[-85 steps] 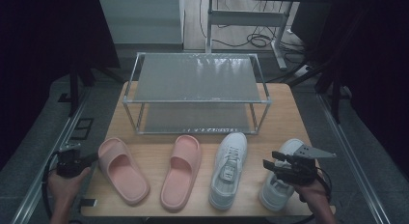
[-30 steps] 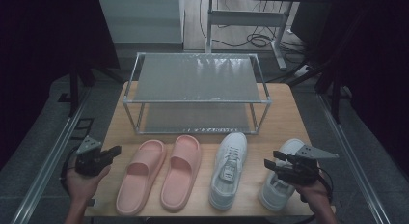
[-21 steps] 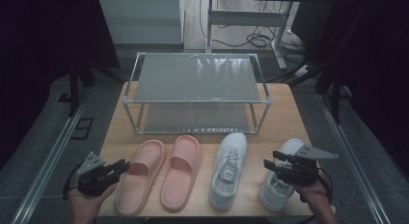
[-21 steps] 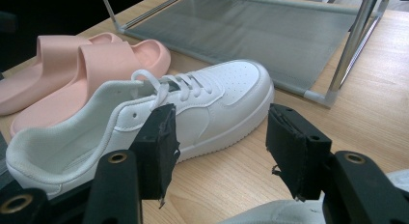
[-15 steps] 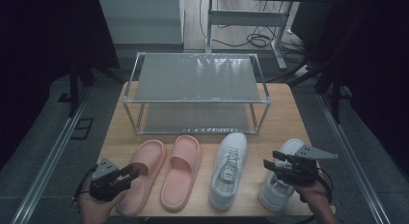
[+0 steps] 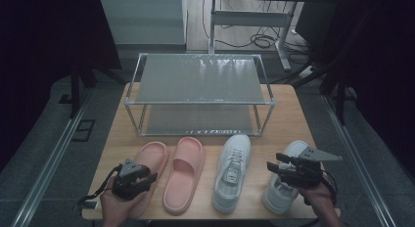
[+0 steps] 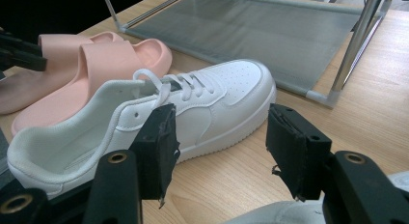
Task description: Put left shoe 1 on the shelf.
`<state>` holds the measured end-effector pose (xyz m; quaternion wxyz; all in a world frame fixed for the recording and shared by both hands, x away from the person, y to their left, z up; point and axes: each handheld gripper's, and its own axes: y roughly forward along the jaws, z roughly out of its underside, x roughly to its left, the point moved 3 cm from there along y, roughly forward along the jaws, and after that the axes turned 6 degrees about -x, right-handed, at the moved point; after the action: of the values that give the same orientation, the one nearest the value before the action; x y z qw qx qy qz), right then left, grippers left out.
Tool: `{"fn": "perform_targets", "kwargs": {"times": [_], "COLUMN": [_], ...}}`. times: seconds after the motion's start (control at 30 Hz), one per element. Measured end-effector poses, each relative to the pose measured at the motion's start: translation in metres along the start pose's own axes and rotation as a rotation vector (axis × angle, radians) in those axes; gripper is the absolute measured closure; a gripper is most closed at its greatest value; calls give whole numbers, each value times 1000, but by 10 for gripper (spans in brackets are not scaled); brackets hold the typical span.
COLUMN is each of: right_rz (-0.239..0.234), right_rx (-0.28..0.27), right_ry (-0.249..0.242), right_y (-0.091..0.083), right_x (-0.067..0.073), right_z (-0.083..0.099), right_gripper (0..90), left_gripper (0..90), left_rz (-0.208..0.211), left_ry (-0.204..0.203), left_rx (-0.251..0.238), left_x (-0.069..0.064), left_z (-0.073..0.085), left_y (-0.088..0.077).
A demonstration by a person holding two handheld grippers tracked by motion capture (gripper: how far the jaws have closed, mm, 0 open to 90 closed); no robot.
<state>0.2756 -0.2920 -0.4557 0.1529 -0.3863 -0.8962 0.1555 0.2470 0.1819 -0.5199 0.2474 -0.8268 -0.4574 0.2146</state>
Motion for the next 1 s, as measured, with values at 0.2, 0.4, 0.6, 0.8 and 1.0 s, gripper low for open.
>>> {"fn": "perform_targets", "kwargs": {"times": [0.2, 0.4, 0.6, 0.8, 1.0], "right_rz": [1, 1, 2, 3, 3], "right_rx": [-3, -5, -8, -7, -5], "right_ry": [1, 1, -1, 0, 1], "right_y": [-1, -1, -2, -2, -2], "right_x": [-1, -1, -1, -1, -2], "right_z": [0, 0, -1, -1, -1], "right_gripper": [452, 452, 452, 452, 452], "left_gripper": [795, 829, 834, 833, 833], "left_rz": [-47, -81, -66, -64, -60], "left_ry": [38, 34, 32, 48, 56], "left_rx": [11, -10, -41, -65, -81], "left_x": [-2, -1, 1, 2, 4], "left_z": [-4, -7, -20, -37, -54], "left_y": [16, 14, 12, 15, 25]}}
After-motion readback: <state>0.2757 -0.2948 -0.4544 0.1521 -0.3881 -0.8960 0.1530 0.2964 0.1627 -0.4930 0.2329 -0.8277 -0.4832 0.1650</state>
